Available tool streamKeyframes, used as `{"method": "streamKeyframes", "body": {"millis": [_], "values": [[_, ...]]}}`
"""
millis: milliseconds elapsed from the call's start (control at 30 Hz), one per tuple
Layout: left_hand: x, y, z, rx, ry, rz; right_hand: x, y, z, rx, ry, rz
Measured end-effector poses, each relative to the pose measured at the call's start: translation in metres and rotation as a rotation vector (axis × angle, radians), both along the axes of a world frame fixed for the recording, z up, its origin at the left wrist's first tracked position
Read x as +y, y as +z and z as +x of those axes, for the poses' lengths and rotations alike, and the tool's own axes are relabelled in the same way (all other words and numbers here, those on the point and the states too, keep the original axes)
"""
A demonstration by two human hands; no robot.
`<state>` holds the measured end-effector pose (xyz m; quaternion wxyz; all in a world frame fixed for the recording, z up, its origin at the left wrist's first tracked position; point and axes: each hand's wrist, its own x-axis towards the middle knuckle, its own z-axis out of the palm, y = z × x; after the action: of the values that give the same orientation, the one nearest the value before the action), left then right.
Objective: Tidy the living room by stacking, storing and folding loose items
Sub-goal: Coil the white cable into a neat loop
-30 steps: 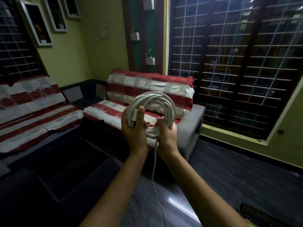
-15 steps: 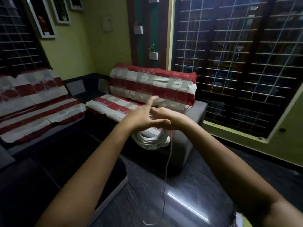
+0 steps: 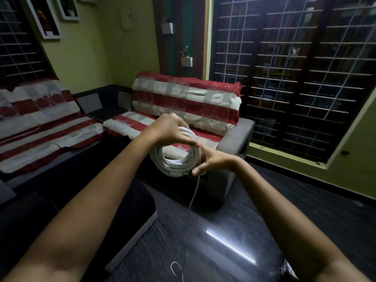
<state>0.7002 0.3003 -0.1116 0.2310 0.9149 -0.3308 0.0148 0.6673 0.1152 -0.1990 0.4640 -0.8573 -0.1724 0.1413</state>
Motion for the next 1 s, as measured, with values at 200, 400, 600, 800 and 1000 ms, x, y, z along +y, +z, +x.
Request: {"method": "streamKeyframes", "body": {"millis": [200, 400, 600, 800, 1000], "values": [[0.013, 0.029, -0.008, 0.015, -0.026, -0.507, 0.004, -0.023, -0.008, 0.038, -0.018, 0.407], [0.009, 0.024, -0.015, 0.037, -0.029, -0.879, 0.04, -0.025, -0.023, -0.04, -0.107, 0.832], [-0.006, -0.015, -0.027, 0.051, 0.289, -1.247, 0.079, -0.002, -0.019, -0.082, -0.232, 1.365], [0.005, -0.046, -0.038, 0.312, 0.431, -1.397, 0.082, 0.003, -0.013, -0.201, -0.521, 1.121], [0.051, -0.052, -0.021, -0.205, 0.316, -0.936, 0.073, 0.029, -0.007, -0.232, -0.422, 0.623]]}}
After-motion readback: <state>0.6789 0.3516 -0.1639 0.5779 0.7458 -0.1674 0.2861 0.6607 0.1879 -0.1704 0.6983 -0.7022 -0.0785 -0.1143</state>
